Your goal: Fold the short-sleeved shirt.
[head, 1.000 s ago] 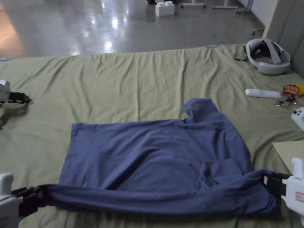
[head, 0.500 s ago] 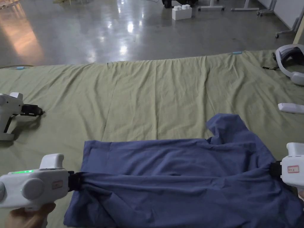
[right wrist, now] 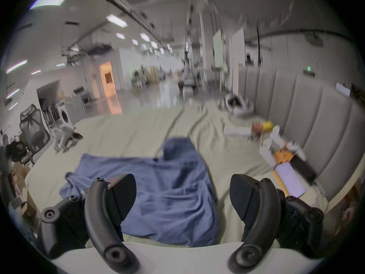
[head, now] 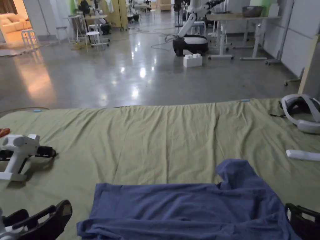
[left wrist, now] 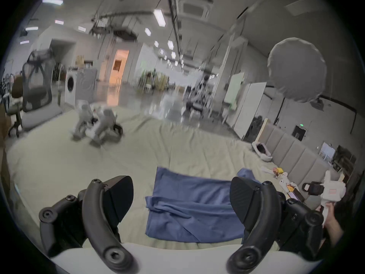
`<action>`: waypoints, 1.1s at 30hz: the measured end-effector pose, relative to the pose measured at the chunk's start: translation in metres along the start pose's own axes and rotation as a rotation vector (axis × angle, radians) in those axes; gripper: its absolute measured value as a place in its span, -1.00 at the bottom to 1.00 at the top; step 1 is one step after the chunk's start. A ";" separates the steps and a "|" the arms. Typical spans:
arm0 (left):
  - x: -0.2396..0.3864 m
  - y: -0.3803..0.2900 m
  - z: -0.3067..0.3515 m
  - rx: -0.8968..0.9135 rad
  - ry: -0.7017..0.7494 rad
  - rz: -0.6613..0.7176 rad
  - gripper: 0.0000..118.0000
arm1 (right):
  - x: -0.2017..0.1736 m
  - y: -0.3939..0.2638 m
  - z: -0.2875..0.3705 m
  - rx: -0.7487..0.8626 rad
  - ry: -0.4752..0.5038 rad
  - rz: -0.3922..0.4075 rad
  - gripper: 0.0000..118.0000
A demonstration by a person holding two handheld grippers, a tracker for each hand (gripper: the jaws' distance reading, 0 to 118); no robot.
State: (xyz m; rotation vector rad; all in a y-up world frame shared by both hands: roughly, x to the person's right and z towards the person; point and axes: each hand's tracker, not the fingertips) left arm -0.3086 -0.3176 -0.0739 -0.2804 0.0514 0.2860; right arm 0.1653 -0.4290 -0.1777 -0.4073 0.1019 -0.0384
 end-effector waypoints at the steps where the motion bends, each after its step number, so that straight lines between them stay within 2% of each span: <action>1: 0.014 -0.006 0.023 0.043 0.015 -0.061 0.81 | -0.010 0.002 0.026 0.053 -0.010 0.016 0.75; 4: 0.059 -0.030 0.075 0.160 0.093 -0.236 0.81 | -0.031 0.004 0.081 0.162 -0.007 0.100 0.75; 7: 0.101 -0.042 0.111 0.225 0.128 -0.326 0.73 | -0.059 0.007 0.119 0.205 0.001 0.178 0.69; 8: 0.110 -0.045 0.124 0.242 0.125 -0.338 0.57 | -0.068 0.007 0.131 0.207 0.015 0.198 0.45; 9: 0.116 -0.045 0.137 0.250 0.102 -0.330 0.28 | -0.076 0.007 0.140 0.205 0.025 0.205 0.08; 10: 0.123 -0.045 0.148 0.270 0.091 -0.314 -0.13 | -0.083 0.007 0.150 0.212 0.031 0.224 -0.39; 11: 0.127 -0.044 0.160 0.271 0.052 -0.306 -0.65 | -0.091 0.008 0.155 0.219 0.019 0.218 -0.77; 13: 0.138 -0.044 0.170 0.281 0.063 -0.277 -0.93 | -0.097 0.006 0.161 0.220 0.024 0.218 -0.81; 14: 0.141 -0.045 0.174 0.281 0.061 -0.282 -0.98 | -0.099 0.005 0.163 0.221 0.032 0.223 -0.91; 18: 0.146 -0.049 0.183 0.272 0.051 -0.290 -0.98 | -0.105 0.003 0.170 0.265 0.075 0.173 -0.93; 20: 0.151 -0.052 0.183 0.263 0.069 -0.324 -0.98 | -0.102 -0.001 0.167 0.262 0.041 0.157 -0.95; 22: 0.146 -0.051 0.189 0.261 0.050 -0.328 -0.98 | -0.099 0.000 0.164 0.248 0.063 0.172 -0.95; 26: 0.145 -0.054 0.185 0.256 0.058 -0.343 -0.98 | -0.092 -0.002 0.159 0.251 0.051 0.139 -0.96; 27: 0.144 -0.053 0.180 0.244 0.065 -0.342 -0.98 | -0.092 -0.005 0.157 0.248 0.048 0.139 -0.96; 29: 0.132 -0.040 0.159 0.107 0.023 -0.290 -0.96 | -0.086 -0.010 0.150 0.236 0.049 0.129 -0.96; 30: 0.126 -0.037 0.147 0.068 0.026 -0.258 -0.71 | -0.083 -0.012 0.147 0.212 0.055 0.116 -0.96; 31: 0.114 -0.039 0.134 0.031 0.004 -0.223 -0.14 | -0.084 -0.014 0.145 0.190 0.075 0.098 -0.96; 32: 0.103 -0.043 0.116 -0.014 -0.010 -0.205 0.56 | -0.081 -0.018 0.141 0.174 0.081 0.082 -0.96; 33: 0.097 -0.045 0.095 -0.080 0.007 -0.194 0.58 | -0.078 -0.021 0.137 0.156 0.083 0.069 -0.96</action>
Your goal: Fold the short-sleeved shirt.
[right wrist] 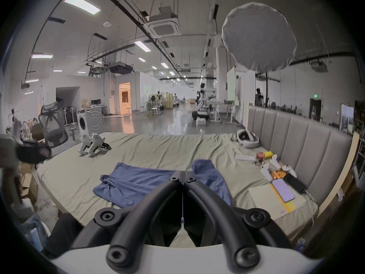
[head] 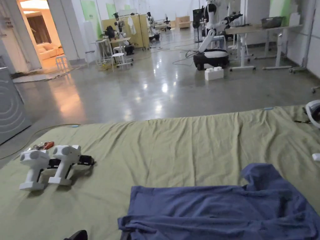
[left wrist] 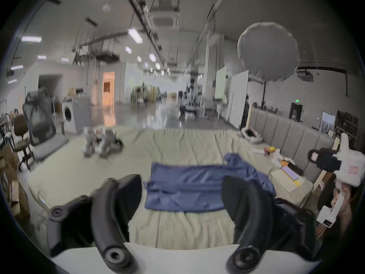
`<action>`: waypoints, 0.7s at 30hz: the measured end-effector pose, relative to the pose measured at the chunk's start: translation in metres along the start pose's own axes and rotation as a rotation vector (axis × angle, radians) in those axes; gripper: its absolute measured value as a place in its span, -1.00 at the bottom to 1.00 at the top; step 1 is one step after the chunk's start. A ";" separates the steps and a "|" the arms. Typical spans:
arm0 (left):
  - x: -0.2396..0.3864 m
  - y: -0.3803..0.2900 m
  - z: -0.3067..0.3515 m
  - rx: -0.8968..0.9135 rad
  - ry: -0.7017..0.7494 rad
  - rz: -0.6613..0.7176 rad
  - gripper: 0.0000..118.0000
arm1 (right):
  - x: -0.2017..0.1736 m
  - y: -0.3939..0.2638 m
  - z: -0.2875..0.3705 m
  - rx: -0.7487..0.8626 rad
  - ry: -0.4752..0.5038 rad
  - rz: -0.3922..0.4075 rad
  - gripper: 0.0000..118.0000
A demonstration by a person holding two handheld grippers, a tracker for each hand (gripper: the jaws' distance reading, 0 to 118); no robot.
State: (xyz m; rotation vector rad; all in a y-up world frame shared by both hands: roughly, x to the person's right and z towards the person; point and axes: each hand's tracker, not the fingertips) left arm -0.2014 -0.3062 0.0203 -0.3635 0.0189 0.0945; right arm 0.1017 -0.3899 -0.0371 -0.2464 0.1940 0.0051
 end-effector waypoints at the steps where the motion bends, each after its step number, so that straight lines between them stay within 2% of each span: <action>1: -0.011 -0.008 -0.020 -0.031 -0.001 0.010 0.58 | 0.004 -0.005 -0.005 -0.031 0.007 -0.013 -0.96; 5: -0.065 -0.020 -0.108 -0.188 -0.070 0.169 0.64 | 0.019 -0.022 -0.020 -0.120 0.002 -0.068 -0.96; 7: -0.083 -0.027 -0.158 -0.246 -0.046 0.230 0.64 | 0.022 -0.026 -0.025 -0.158 -0.007 -0.095 -0.96; 11: -0.090 -0.056 -0.256 -0.373 0.053 0.163 0.63 | 0.038 -0.039 -0.036 -0.230 -0.051 -0.139 -0.96; 15: -0.101 -0.075 -0.315 -0.482 0.098 0.168 0.62 | 0.050 -0.047 -0.040 -0.282 -0.091 -0.158 -0.96; 16: -0.106 -0.081 -0.331 -0.510 0.110 0.191 0.53 | 0.053 -0.048 -0.042 -0.292 -0.101 -0.165 -0.96; 17: -0.109 -0.083 -0.338 -0.530 0.128 0.220 0.26 | 0.056 -0.050 -0.044 -0.301 -0.108 -0.175 -0.96; 20: -0.094 -0.089 -0.332 -0.494 0.169 0.170 0.03 | 0.060 -0.052 -0.048 -0.316 -0.111 -0.195 -0.96; 21: -0.082 -0.091 -0.336 -0.514 0.186 0.128 -0.21 | 0.061 -0.052 -0.050 -0.319 -0.111 -0.198 -0.96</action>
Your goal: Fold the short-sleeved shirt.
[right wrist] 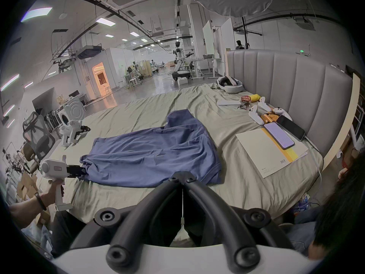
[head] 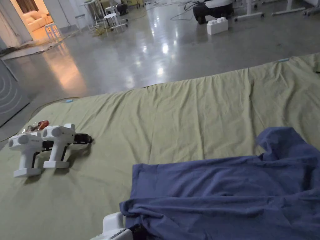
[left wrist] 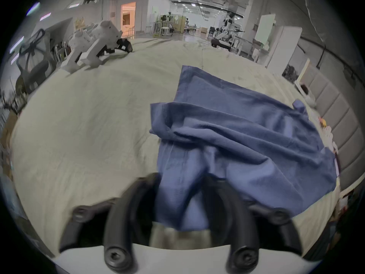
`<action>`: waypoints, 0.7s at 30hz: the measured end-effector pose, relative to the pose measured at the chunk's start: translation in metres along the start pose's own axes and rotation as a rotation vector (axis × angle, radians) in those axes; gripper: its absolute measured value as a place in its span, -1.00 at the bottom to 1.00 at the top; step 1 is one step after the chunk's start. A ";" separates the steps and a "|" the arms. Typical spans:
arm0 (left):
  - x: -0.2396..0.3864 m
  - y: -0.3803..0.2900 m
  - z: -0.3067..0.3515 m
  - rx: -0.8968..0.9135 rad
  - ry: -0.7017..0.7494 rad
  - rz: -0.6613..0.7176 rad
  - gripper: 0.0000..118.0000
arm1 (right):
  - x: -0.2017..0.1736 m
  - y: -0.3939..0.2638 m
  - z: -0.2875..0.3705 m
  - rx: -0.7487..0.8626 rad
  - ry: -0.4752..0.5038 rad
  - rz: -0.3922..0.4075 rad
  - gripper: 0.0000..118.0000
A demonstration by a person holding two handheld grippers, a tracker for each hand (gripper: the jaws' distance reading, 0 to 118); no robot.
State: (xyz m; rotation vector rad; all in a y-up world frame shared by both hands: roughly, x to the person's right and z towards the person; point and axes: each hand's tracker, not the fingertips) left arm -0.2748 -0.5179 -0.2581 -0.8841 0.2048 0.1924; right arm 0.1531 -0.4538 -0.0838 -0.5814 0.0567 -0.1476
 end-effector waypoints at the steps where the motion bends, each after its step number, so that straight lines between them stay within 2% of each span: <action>1: 0.010 -0.003 -0.001 -0.007 0.018 -0.052 -0.55 | 0.000 0.001 -0.002 -0.006 0.003 -0.003 -0.96; 2: 0.013 -0.005 0.003 0.004 -0.003 -0.062 -0.81 | 0.001 0.002 -0.007 -0.013 0.006 -0.003 -0.96; 5: 0.028 -0.002 -0.012 -0.031 0.033 -0.071 -0.82 | 0.008 0.006 -0.027 -0.028 0.005 -0.017 -0.94; 6: 0.028 0.000 -0.019 -0.051 0.039 -0.069 -0.82 | 0.012 0.008 -0.038 -0.039 0.012 -0.028 -0.82; 7: 0.025 0.003 -0.024 -0.079 0.039 -0.063 -0.82 | 0.018 0.010 -0.053 -0.059 0.028 -0.049 -0.47; 8: 0.022 0.005 -0.023 -0.068 0.029 -0.061 -0.82 | 0.024 0.009 -0.074 -0.090 0.024 -0.064 0.17; 9: 0.019 0.007 -0.022 -0.075 0.019 -0.054 -0.82 | 0.037 0.004 -0.093 -0.127 0.030 -0.078 0.53; 10: 0.016 0.009 -0.021 -0.084 0.009 -0.048 -0.82 | 0.045 0.001 -0.114 -0.161 0.009 -0.088 0.71; 15: 0.010 0.010 -0.018 -0.098 -0.013 -0.053 -0.82 | 0.073 -0.018 -0.201 -0.275 -0.089 -0.153 0.68; 16: 0.012 0.009 -0.018 -0.095 -0.012 -0.055 -0.82 | 0.074 -0.024 -0.215 -0.316 -0.119 -0.165 0.51; 17: 0.013 0.006 -0.017 -0.089 -0.009 -0.060 -0.82 | 0.074 -0.032 -0.228 -0.355 -0.120 -0.165 0.27; 18: 0.014 0.005 -0.017 -0.087 -0.007 -0.061 -0.82 | 0.072 -0.038 -0.230 -0.376 -0.108 -0.164 0.14; 19: 0.015 0.003 -0.016 -0.081 -0.003 -0.064 -0.82 | 0.059 -0.042 -0.226 -0.334 -0.207 -0.042 -0.16; 20: 0.016 0.002 -0.018 -0.079 -0.001 -0.070 -0.83 | 0.053 -0.040 -0.214 -0.297 -0.161 0.032 -0.69; 21: 0.016 0.003 -0.018 -0.078 0.000 -0.072 -0.84 | 0.050 -0.040 -0.214 -0.297 -0.160 0.045 -0.76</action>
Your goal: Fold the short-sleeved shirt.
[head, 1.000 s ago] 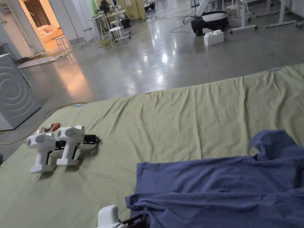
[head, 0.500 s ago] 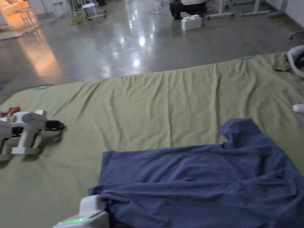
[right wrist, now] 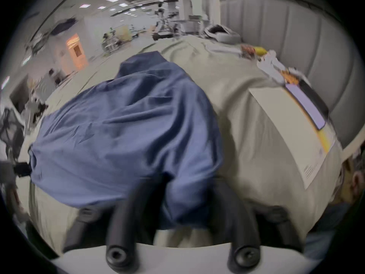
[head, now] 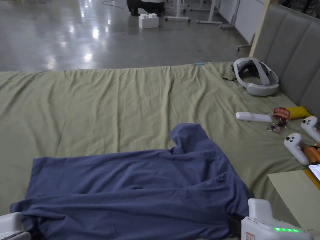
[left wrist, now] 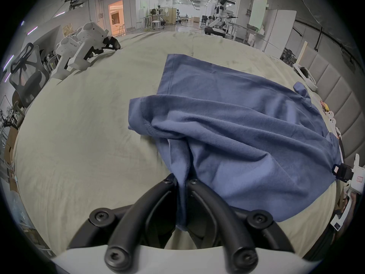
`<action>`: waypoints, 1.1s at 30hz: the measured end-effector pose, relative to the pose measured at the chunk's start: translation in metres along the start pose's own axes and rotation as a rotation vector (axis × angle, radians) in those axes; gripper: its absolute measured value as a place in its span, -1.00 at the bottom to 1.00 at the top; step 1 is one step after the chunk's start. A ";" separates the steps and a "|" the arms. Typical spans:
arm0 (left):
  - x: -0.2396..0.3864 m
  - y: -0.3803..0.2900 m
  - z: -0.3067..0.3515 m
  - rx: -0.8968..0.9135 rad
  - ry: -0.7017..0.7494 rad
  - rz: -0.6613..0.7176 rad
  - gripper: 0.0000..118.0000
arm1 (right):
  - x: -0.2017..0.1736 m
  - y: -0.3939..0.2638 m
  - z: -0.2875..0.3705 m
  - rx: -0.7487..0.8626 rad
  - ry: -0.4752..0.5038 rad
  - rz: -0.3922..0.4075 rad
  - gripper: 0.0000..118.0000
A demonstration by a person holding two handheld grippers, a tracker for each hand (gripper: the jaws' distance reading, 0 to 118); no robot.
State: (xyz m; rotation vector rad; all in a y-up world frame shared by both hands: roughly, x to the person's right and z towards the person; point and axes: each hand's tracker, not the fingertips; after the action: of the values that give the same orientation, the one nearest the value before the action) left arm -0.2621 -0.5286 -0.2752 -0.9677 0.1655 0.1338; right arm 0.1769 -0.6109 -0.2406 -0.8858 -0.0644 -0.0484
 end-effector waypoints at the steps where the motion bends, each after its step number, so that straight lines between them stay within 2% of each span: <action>1: -0.002 0.002 0.003 -0.005 -0.007 0.000 -0.84 | -0.001 0.003 0.002 -0.006 0.000 0.021 -0.76; 3: -0.012 0.007 0.020 0.013 -0.034 0.018 -0.85 | -0.001 0.011 0.006 -0.040 -0.009 0.025 -0.77; 6: -0.029 0.007 0.063 0.072 -0.044 0.054 -0.86 | -0.007 0.023 0.033 0.048 -0.079 0.045 -0.78; 8: -0.040 0.009 0.085 0.052 -0.049 0.065 -0.86 | -0.010 0.026 0.051 0.028 -0.069 0.034 -0.78; 11: -0.046 -0.017 0.115 0.044 -0.063 0.009 -0.86 | -0.012 0.011 0.081 0.034 -0.082 0.064 -0.78; 13: -0.050 -0.038 0.131 0.038 -0.068 0.011 -0.86 | -0.012 -0.003 0.095 0.011 -0.073 0.070 -0.78; 17: -0.056 -0.081 0.146 -0.016 -0.079 0.002 -0.86 | -0.011 -0.042 0.110 -0.067 -0.092 0.145 -0.78; 19: -0.061 -0.094 0.149 -0.011 -0.101 0.020 -0.85 | -0.010 -0.054 0.109 -0.063 -0.085 0.145 -0.78; 20: -0.062 -0.099 0.147 -0.010 -0.109 0.025 -0.63 | -0.009 -0.056 0.102 -0.088 -0.076 0.147 -0.77; 21: -0.062 -0.100 0.144 -0.011 -0.108 0.031 -0.09 | -0.008 -0.057 0.097 -0.107 -0.068 0.143 -0.68; 22: -0.061 -0.102 0.141 -0.013 -0.098 0.036 0.57 | -0.007 -0.057 0.093 -0.116 -0.070 0.138 -0.43; 23: -0.062 -0.102 0.139 -0.003 -0.078 0.042 0.77 | -0.004 -0.058 0.093 -0.113 -0.070 0.132 0.06; 24: -0.066 -0.105 0.142 -0.001 -0.069 0.048 0.75 | 0.000 -0.057 0.093 -0.115 -0.073 0.122 0.33; 25: -0.071 -0.108 0.152 0.071 -0.111 0.076 0.75 | 0.004 -0.056 0.094 -0.118 -0.071 0.088 0.42; 27: -0.082 -0.105 0.193 0.147 -0.134 0.099 0.75 | -0.004 -0.050 0.094 -0.061 -0.029 0.017 0.41; 29: -0.077 -0.115 0.235 0.303 -0.121 0.048 0.75 | 0.007 -0.043 0.109 0.022 0.026 -0.023 0.42; 31: -0.056 -0.124 0.282 0.468 -0.102 0.014 0.75 | -0.009 -0.033 0.126 0.138 0.044 -0.013 0.42; 33: -0.042 -0.136 0.327 0.635 -0.098 0.000 0.75 | 0.017 -0.029 0.206 0.317 0.073 0.029 0.42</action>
State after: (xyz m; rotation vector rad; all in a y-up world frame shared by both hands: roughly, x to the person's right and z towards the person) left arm -0.2515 -0.3359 0.0246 -0.3281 0.1062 0.1175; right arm 0.1846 -0.4693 -0.0870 -0.5676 0.0096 -0.0418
